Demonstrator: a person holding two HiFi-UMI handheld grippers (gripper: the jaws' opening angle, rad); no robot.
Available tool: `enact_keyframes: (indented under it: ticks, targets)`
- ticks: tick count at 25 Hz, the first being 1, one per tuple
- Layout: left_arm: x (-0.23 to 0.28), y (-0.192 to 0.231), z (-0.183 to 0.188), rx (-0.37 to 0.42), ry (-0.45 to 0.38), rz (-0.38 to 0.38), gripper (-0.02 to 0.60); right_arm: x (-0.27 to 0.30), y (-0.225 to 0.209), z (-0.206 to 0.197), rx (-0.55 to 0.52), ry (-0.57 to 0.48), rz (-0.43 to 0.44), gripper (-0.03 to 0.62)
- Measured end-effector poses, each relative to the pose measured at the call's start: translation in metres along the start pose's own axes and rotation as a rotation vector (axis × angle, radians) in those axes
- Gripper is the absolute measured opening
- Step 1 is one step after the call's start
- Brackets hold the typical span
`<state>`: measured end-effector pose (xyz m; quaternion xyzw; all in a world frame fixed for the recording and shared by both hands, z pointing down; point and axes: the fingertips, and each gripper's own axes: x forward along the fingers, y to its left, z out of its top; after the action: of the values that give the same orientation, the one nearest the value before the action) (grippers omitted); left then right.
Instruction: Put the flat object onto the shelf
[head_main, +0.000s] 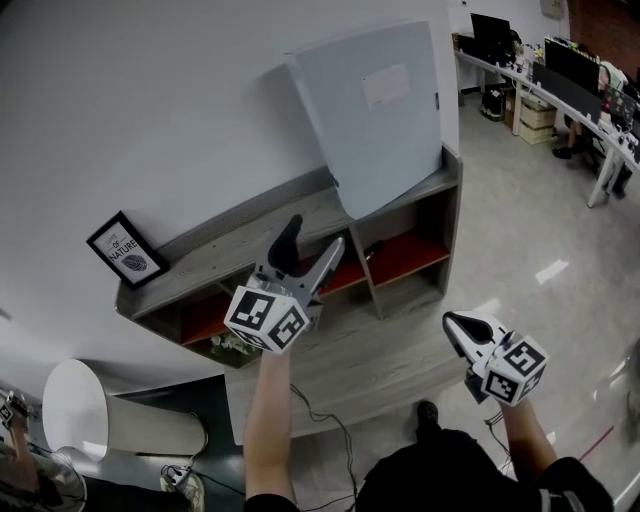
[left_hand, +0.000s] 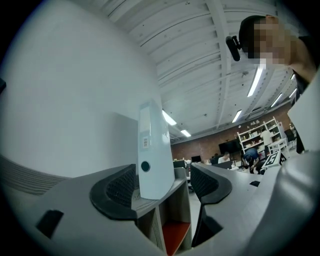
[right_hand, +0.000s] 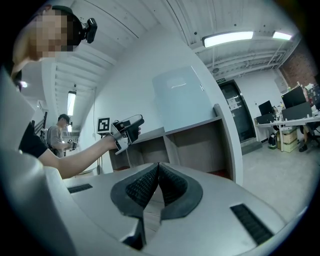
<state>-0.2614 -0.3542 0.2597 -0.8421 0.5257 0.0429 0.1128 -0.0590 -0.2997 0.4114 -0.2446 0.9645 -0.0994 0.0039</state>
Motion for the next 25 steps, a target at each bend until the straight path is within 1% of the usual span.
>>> enact_keyframes:
  ticks: [4, 8, 10, 15, 16, 18, 20, 25]
  targets:
    - [-0.026, -0.012, -0.007, -0.010, 0.024, -0.014, 0.336, -0.008, 0.025, -0.012, 0.017, 0.000, -0.014, 0.014]
    - [-0.057, -0.028, -0.014, -0.012, 0.042, -0.010, 0.320, -0.019, 0.055, -0.027, 0.028, 0.017, -0.018, 0.014]
    - [-0.072, -0.039, -0.018, -0.006, 0.046, -0.005, 0.297, -0.025, 0.068, -0.032, 0.030, 0.023, -0.023, 0.014]
    - [-0.109, -0.067, -0.027, -0.014, 0.058, -0.014, 0.212, -0.039, 0.102, -0.044, 0.025, 0.038, -0.025, 0.014]
    - [-0.116, -0.071, -0.030, -0.016, 0.064, -0.012, 0.209, -0.042, 0.108, -0.046, 0.025, 0.043, -0.024, 0.014]
    - [-0.130, -0.077, -0.036, -0.021, 0.074, 0.000, 0.168, -0.048, 0.121, -0.051, 0.026, 0.051, -0.022, 0.014]
    - [-0.142, -0.083, -0.040, -0.034, 0.079, 0.006, 0.165, -0.053, 0.132, -0.055, 0.025, 0.058, -0.022, 0.014]
    - [-0.171, -0.098, -0.054, -0.059, 0.092, 0.034, 0.132, -0.065, 0.151, -0.064, 0.014, 0.077, -0.029, 0.014]
